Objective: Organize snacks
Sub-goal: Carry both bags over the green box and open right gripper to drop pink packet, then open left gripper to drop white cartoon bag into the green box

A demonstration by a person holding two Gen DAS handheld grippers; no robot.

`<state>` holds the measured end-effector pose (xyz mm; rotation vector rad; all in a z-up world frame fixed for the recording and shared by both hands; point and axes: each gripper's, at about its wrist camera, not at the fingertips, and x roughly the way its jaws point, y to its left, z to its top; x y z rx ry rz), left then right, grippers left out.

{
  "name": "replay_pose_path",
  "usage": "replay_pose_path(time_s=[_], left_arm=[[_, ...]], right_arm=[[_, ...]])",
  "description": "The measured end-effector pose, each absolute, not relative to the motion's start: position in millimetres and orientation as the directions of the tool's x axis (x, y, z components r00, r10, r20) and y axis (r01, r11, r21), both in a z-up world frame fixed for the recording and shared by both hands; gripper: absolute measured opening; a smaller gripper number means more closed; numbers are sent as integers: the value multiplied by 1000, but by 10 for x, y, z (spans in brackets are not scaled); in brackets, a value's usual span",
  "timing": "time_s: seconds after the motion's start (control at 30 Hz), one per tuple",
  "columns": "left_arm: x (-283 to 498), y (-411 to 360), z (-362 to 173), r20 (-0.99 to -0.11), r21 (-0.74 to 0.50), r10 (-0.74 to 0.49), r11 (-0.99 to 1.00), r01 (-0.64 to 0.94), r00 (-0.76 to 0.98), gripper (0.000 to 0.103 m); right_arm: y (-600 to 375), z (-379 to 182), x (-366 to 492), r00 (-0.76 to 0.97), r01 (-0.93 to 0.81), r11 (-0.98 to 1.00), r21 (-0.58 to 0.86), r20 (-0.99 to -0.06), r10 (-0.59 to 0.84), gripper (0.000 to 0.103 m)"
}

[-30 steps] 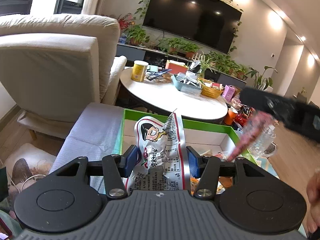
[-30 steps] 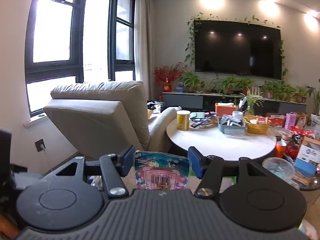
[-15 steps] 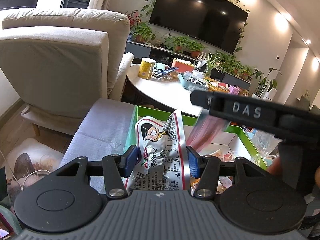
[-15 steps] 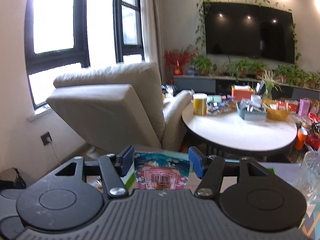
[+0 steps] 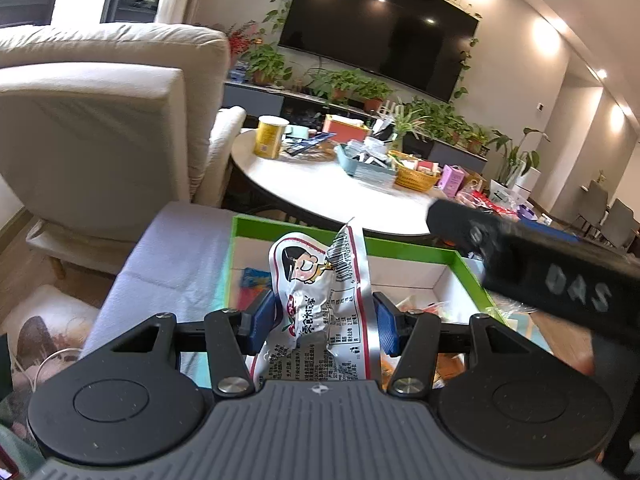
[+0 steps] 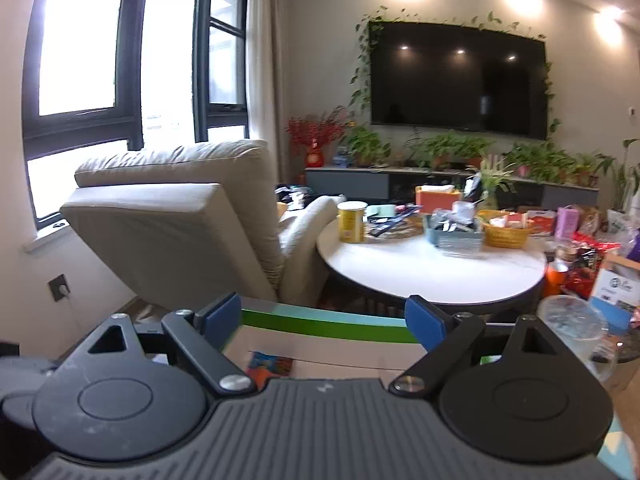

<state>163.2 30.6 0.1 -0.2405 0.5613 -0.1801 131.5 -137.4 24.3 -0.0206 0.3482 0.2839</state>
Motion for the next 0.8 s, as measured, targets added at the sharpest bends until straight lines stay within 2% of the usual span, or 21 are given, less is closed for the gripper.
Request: replay_pose_path(time_s=[0.2, 0.47, 0.8], left_arm=[[1747, 81, -7, -510, -263, -247, 957, 123, 824, 50], [1921, 43, -170, -583, -279, -260, 954, 112, 769, 50], [1858, 54, -189, -599, -261, -254, 958, 116, 759, 53]], right_arm=[[-1573, 227, 1283, 916, -237, 971, 9, -330, 227, 43], [-1697, 89, 1380, 912, -221, 974, 40, -344, 221, 43], [-1789, -2, 1369, 903, -207, 976, 74, -369, 219, 43]])
